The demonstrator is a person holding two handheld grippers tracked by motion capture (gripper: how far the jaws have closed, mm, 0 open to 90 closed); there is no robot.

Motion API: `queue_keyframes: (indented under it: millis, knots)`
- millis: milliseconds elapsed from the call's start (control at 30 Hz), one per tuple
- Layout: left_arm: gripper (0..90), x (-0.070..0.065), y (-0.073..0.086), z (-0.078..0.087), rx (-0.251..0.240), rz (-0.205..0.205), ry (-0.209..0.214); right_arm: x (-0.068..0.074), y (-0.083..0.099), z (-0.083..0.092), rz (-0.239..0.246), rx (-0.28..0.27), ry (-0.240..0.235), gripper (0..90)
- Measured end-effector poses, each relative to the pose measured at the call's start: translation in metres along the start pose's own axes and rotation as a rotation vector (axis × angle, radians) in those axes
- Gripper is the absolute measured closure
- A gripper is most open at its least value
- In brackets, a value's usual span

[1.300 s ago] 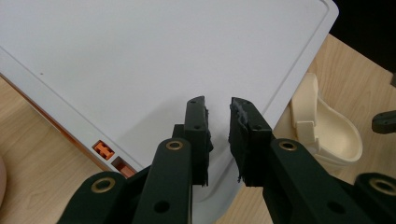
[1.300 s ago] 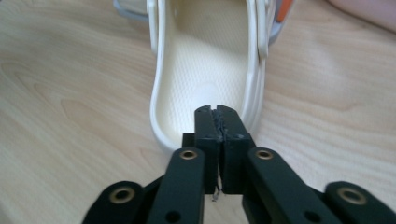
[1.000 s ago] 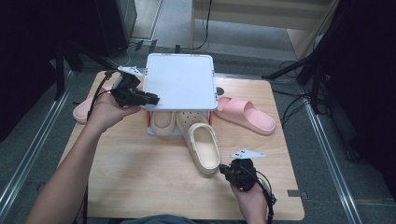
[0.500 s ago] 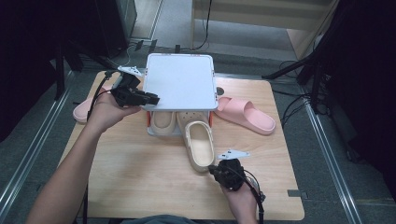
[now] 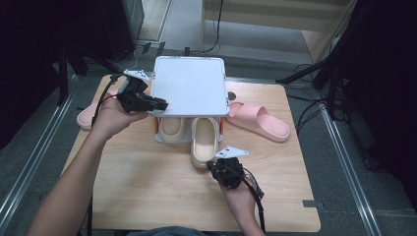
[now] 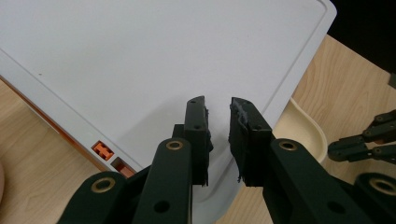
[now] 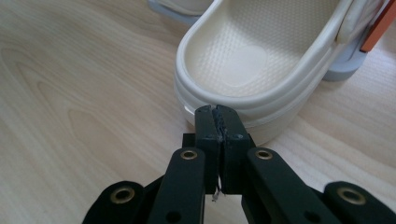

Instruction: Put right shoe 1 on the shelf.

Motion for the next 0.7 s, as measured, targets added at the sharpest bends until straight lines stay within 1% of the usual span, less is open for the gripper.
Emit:
queue_keyframes:
  millis: [67, 167, 200, 233, 333, 633, 700]
  knots:
    - [76.8, 0.000, 0.000, 0.000, -0.001, 0.001, 0.001, -0.002, -0.005, -0.005, -0.001, 0.003, 0.004, 89.0]
    - [76.7, 0.000, 0.000, 0.000, -0.001, 0.000, 0.002, -0.006, -0.013, -0.011, -0.006, -0.012, 0.007, 88.3]
    - [76.8, 0.000, 0.000, 0.000, -0.001, 0.000, 0.002, -0.006, -0.013, -0.011, -0.006, -0.012, 0.007, 88.3]
    - [76.8, 0.000, 0.000, 0.000, 0.000, -0.002, 0.002, -0.010, -0.019, -0.016, -0.020, -0.019, 0.007, 88.2]
    - [76.7, 0.000, 0.000, 0.000, 0.000, -0.004, 0.002, -0.014, -0.026, -0.024, -0.039, -0.025, -0.004, 88.2]
    - [76.7, 0.000, 0.002, 0.001, -0.020, 0.000, 0.003, -0.022, -0.044, -0.043, -0.035, -0.037, 0.001, 86.5]
    - [76.7, -0.001, 0.002, 0.000, -0.022, 0.000, -0.005, -0.023, -0.046, -0.046, -0.039, -0.040, -0.010, 86.6]
Point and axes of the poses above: each handheld gripper's, and its own axes: z roughly backward along the jaws, y roughly out of its underside, x roughly to its left, the point moved 8 cm from there along -z, roughly forward along the jaws, and after that the axes turned 9 degrees about y, right-handed, at the moved point
